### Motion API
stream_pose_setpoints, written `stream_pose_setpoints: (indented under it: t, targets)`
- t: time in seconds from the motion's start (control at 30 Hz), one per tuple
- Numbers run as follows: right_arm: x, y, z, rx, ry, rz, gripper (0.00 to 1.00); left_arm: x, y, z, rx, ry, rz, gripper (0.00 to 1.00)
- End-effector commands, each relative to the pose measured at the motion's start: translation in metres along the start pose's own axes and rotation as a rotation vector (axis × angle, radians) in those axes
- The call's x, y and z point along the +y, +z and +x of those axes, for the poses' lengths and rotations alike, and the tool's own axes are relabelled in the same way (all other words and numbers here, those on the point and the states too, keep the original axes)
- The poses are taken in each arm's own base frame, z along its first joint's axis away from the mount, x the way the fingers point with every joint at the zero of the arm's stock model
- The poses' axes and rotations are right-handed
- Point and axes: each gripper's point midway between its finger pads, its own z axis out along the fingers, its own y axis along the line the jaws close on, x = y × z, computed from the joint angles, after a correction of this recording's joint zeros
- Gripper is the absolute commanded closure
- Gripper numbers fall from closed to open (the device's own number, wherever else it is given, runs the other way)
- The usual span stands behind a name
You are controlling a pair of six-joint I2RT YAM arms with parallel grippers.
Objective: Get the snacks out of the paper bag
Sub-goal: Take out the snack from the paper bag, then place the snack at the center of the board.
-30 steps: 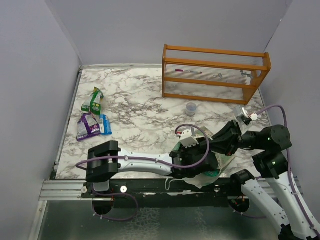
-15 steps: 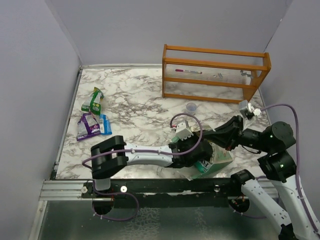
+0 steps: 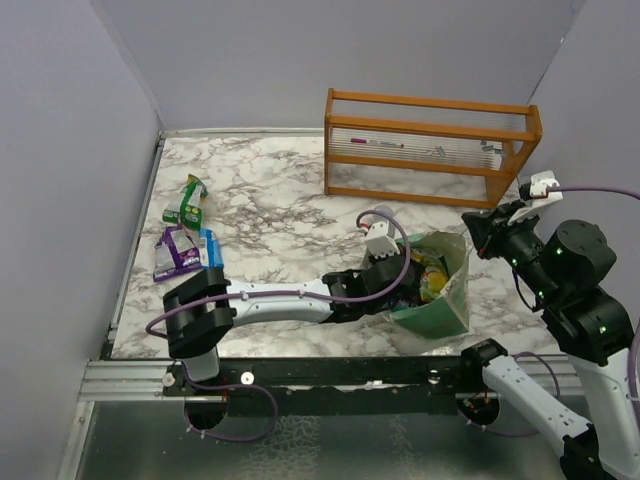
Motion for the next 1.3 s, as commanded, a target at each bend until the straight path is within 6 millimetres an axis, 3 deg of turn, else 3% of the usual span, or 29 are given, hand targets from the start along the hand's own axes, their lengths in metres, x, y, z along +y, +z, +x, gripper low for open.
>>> stream_pose_setpoints:
  t: [0.0,0.2,0.37,0.47,0.63,0.83,0.93,1.03,1.13,1.27]
  targets:
    - [-0.038,-0.021,-0.041,-0.114,-0.138,0.212,0.98,-0.078,-0.030,-0.043,0.015,-0.023,0.289,1.00]
    - [-0.015,-0.020,-0.055,-0.159,-0.256,0.090,0.98,-0.122,-0.052,-0.061,0.086,0.017,0.428,1.00]
    - [-0.004,-0.010,-0.056,-0.145,-0.309,0.042,0.98,-0.119,-0.082,-0.090,0.045,0.101,0.440,1.00]
    - [0.030,-0.002,-0.039,-0.123,-0.317,-0.156,0.98,-0.093,-0.102,-0.111,0.004,0.151,0.377,1.00]
    - [0.095,0.006,0.020,0.004,-0.255,-0.556,0.98,-0.050,-0.146,-0.146,-0.022,0.231,0.310,1.00]
    - [0.148,-0.013,0.072,0.145,-0.126,-0.964,0.98,0.036,-0.193,-0.166,-0.056,0.291,0.082,1.00]
    - [0.158,-0.025,0.092,0.206,-0.085,-1.082,0.98,0.085,-0.216,-0.179,-0.115,0.259,-0.058,1.00]
    - [0.159,-0.030,0.107,0.248,-0.062,-1.113,0.98,0.119,-0.235,-0.190,-0.172,0.235,-0.141,1.00]
    - [0.156,-0.035,0.113,0.260,-0.056,-1.096,0.98,0.132,-0.246,-0.198,-0.210,0.230,-0.169,1.00]
    - [0.151,-0.041,0.111,0.233,-0.060,-1.051,0.98,0.138,-0.239,-0.198,-0.213,0.297,-0.224,1.00]
